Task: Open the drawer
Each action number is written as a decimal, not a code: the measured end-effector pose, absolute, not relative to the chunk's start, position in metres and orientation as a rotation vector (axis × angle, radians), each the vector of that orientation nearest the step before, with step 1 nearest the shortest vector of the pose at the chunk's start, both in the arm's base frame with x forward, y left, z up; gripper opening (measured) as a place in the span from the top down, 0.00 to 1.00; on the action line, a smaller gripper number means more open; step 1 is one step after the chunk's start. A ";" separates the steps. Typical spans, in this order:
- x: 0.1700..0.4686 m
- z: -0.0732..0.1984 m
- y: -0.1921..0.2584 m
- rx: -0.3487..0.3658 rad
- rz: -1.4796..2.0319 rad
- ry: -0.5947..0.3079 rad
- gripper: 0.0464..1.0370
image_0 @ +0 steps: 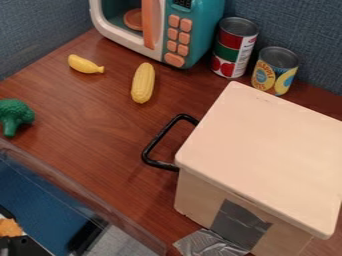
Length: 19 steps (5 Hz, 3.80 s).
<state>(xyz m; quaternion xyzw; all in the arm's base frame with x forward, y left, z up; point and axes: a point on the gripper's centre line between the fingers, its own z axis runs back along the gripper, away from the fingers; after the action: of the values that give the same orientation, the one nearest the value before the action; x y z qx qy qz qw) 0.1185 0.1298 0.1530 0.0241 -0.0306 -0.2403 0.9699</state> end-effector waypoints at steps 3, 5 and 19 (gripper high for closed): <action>0.158 0.125 0.100 0.088 -0.354 -0.176 0.04; 0.205 0.106 0.066 0.072 -0.241 -0.238 0.04; 0.247 0.036 0.073 0.056 0.049 -0.206 0.92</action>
<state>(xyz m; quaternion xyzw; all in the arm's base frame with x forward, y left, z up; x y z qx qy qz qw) 0.2470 0.0726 0.0365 0.0278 -0.1027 0.0246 0.9940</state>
